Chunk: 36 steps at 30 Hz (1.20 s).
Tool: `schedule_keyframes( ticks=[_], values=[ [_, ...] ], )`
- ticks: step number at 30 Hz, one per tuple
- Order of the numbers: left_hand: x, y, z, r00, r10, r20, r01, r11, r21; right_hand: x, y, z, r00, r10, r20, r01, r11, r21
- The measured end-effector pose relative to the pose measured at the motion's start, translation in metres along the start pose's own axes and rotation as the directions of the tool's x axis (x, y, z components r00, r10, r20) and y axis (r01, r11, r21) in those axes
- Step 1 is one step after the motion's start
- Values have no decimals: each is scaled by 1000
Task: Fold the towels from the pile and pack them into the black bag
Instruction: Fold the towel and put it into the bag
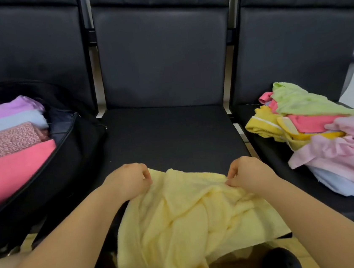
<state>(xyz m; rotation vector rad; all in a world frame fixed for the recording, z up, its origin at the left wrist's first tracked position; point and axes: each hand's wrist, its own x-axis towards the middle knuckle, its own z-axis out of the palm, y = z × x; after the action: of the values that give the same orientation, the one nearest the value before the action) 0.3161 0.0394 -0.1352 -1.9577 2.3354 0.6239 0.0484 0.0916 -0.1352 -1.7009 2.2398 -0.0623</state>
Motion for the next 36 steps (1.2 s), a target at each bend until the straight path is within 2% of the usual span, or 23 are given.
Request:
schedule_keyframes(
  ticks=[4,9,11,14,17,19,22,25,26,29,31,32,34,35,36],
  values=[
    [-4,-10,9,999,24,-35,-24,999,22,-14,4,3,995,-96,9,96,995,4],
    [-11,-19,18,997,63,-37,-68,981,-181,-32,12,7,984,-138,115,144,988,-48],
    [-16,-22,17,997,66,-31,-71,979,-189,-40,17,8,979,-163,118,171,984,-56],
    [-22,-32,12,996,85,-17,-87,981,-173,-52,30,0,973,-218,77,211,974,83],
    [-29,-45,3,996,95,-1,-93,974,-209,-67,43,-12,968,-229,103,181,920,347],
    [-35,-54,-4,992,122,18,-109,934,-340,-75,55,-19,964,-242,109,159,854,496],
    [-42,-71,-12,987,160,25,-119,820,-561,-82,73,-30,962,-251,108,145,804,576],
    [-58,-79,-21,966,241,91,-90,647,-758,-88,81,-36,960,-229,161,121,857,502],
    [-63,-80,-23,951,277,138,-67,619,-783,-90,81,-36,961,-217,171,120,886,449],
    [-74,-82,-25,898,354,260,-9,607,-795,-87,80,-34,964,-162,210,106,962,253],
    [-78,-85,-30,869,381,316,33,594,-804,-91,77,-38,959,-131,251,61,962,268],
    [-81,-86,-33,842,408,352,56,584,-810,-93,77,-41,954,-131,271,26,934,357],
    [-86,-88,-39,819,420,391,116,546,-830,-96,78,-47,933,-195,302,-43,774,632],
    [-89,-90,-42,813,459,359,112,482,-869,-97,81,-52,914,-252,318,-78,659,748],
    [-91,-90,-44,775,572,270,84,329,-941,-99,82,-58,877,-345,333,-103,543,833]
  ],
)
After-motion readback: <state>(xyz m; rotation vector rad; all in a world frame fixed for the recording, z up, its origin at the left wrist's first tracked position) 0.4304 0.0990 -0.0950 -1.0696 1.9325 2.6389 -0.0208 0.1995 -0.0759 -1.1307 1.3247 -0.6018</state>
